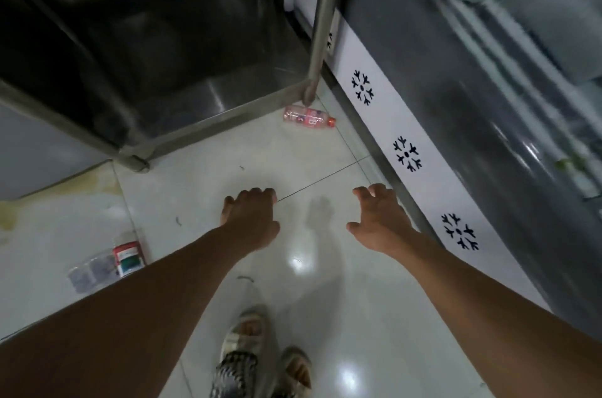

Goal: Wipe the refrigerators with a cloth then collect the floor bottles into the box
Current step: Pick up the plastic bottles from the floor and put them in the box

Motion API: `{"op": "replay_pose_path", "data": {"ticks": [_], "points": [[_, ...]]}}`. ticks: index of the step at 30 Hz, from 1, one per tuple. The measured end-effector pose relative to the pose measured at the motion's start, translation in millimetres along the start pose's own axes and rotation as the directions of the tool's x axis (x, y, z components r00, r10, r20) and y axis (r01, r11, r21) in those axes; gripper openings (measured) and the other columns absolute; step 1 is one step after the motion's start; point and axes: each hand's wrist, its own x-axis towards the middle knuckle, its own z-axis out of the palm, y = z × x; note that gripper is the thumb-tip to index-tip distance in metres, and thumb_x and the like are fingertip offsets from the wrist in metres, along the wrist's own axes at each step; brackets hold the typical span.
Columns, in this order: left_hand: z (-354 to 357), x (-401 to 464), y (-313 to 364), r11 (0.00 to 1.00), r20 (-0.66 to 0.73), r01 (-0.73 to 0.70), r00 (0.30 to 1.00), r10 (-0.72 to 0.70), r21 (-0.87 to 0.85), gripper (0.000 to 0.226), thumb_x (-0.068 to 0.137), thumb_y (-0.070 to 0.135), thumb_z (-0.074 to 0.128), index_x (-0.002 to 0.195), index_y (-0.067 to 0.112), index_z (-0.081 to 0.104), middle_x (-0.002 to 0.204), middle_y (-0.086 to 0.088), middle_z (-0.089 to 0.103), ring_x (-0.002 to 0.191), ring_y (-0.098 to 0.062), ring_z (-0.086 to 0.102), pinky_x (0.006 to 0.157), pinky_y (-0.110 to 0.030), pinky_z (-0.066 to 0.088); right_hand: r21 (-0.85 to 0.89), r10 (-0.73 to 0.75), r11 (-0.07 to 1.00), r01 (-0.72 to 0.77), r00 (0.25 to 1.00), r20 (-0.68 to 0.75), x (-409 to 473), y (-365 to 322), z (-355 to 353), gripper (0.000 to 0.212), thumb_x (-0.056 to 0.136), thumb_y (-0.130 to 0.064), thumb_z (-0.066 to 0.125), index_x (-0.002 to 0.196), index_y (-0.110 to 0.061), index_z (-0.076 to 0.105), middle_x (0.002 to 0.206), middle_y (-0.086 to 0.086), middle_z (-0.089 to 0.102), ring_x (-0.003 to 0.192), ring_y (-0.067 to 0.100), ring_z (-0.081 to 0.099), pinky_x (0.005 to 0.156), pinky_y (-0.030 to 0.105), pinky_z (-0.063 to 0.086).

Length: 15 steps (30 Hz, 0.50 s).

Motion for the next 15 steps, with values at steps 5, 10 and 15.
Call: {"op": "replay_pose_path", "data": {"ticks": [5, 10, 15], "points": [[-14, 53, 1, 0.994, -0.013, 0.089, 0.996, -0.090, -0.058, 0.044, 0.087, 0.025, 0.053, 0.130, 0.021, 0.041, 0.130, -0.002, 0.049, 0.121, -0.021, 0.045, 0.100, -0.037, 0.030, -0.094, -0.080, 0.992, 0.079, 0.997, -0.005, 60, 6, -18, 0.061, 0.089, -0.038, 0.057, 0.141, -0.018, 0.030, 0.143, 0.009, 0.029, 0.130, 0.026, 0.029, 0.100, 0.035, 0.037], [-12, 120, -8, 0.980, -0.014, 0.156, 0.987, -0.159, -0.127, 0.046, 0.086, 0.022, 0.055, 0.130, 0.017, 0.044, 0.122, -0.004, 0.056, 0.114, -0.022, 0.050, 0.097, -0.038, 0.034, -0.090, -0.101, 0.991, 0.102, 0.995, 0.019, 145, 12, -27, 0.062, 0.089, -0.034, 0.059, 0.140, -0.014, 0.031, 0.141, 0.010, 0.033, 0.131, 0.027, 0.031, 0.101, 0.036, 0.038], [15, 181, -16, 0.968, 0.049, 0.215, 0.976, -0.210, -0.127, 0.042, 0.086, 0.021, 0.055, 0.127, 0.017, 0.045, 0.123, -0.004, 0.056, 0.117, -0.023, 0.048, 0.098, -0.037, 0.032, -0.098, -0.094, 0.990, 0.100, 0.994, 0.056, 231, 19, -22, 0.058, 0.088, -0.027, 0.058, 0.138, -0.012, 0.033, 0.138, 0.013, 0.035, 0.128, 0.029, 0.034, 0.095, 0.037, 0.041]]}}
